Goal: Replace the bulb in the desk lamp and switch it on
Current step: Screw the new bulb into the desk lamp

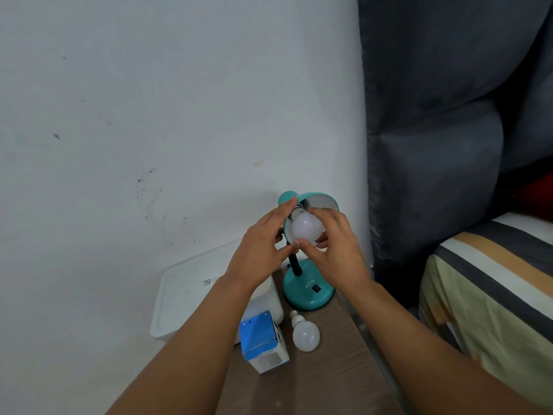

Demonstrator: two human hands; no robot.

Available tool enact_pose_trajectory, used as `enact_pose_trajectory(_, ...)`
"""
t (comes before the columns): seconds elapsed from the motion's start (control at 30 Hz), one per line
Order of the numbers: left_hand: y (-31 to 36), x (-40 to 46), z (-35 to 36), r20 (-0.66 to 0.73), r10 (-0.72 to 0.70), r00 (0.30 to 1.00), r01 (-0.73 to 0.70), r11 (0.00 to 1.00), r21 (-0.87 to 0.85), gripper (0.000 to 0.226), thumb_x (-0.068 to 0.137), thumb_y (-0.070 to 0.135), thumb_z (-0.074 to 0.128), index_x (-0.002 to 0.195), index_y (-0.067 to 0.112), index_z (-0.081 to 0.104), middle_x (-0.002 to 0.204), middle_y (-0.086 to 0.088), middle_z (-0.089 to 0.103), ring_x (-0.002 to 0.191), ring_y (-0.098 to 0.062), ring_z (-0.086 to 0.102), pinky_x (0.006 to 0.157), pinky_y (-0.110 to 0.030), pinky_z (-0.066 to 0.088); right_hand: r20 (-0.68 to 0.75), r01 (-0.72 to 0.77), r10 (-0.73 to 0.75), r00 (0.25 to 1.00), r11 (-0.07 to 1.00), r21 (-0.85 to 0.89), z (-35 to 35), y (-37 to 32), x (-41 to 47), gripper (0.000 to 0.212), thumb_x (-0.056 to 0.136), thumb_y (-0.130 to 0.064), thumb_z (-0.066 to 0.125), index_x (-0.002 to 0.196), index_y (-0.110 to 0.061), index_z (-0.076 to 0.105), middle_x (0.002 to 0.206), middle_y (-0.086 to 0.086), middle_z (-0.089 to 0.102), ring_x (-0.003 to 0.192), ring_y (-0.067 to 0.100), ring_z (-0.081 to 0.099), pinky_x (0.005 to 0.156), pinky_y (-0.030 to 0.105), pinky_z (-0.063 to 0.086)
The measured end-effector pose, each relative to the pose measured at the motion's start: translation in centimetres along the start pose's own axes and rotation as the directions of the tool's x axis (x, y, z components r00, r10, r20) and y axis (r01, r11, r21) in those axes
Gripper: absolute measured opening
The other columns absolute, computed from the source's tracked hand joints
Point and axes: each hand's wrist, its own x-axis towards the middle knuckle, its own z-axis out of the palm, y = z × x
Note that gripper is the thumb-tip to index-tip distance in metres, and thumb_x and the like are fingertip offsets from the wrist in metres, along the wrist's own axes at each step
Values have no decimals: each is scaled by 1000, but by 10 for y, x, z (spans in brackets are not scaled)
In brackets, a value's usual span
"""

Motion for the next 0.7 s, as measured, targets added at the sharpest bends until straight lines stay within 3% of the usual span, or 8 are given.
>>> enact_pose_trajectory(0.17,-1,0,1,1,1,1000,-1,1000,-13,91,83,15,81,151,46,29,148,8,49,119,-10,59,101,-25,51,-1,-9,9,1000,1000,-7,0,0,-2,66,82,-23,75,139,-26,43,140,-4,40,96,11,60,81,26,58)
enact_pose_trajectory(0.3,-1,0,1,-3,2,1000,-2,1000,-10,91,83,13,81,151,44,30,147,7,50,117,-11,60,100,-20,50,-59,-58,57,997,998,-4,0,-3,0,64,83,-34,73,138,-26,42,134,-5,44,86,11,63,74,26,59)
enact_pose_trajectory(0.4,0,0,0,-4,5,1000,-5,1000,7,90,83,15,81,151,45,30,147,7,50,117,-11,60,100,-15,48,-47,-20,20,999,1000,5,0,-5,-1,68,86,-32,72,143,-29,36,139,-5,42,96,12,62,79,21,57)
enact_pose_trajectory(0.47,1,0,0,-5,2,1000,-2,1000,13,90,84,15,81,151,47,29,146,7,50,116,-10,60,99,-13,48,-25,21,-22,999,1000,-9,0,-4,0,64,87,-31,70,143,-30,38,141,-4,42,102,13,59,82,26,59)
enact_pose_trajectory(0.6,1,0,0,-6,-3,1000,3,1000,-3,92,84,15,80,147,54,26,146,8,50,116,-10,61,99,-13,48,-78,-62,61,995,998,-3,0,-4,1,54,84,-41,71,130,-28,47,131,-8,46,84,9,61,71,29,59)
enact_pose_trajectory(0.7,1,0,0,-2,-9,1000,8,1000,-11,93,84,15,80,148,55,26,146,8,50,117,-11,61,100,-15,48,-78,-55,56,995,998,21,0,-6,1,56,84,-44,70,132,-30,44,131,-6,47,88,12,63,73,27,59)
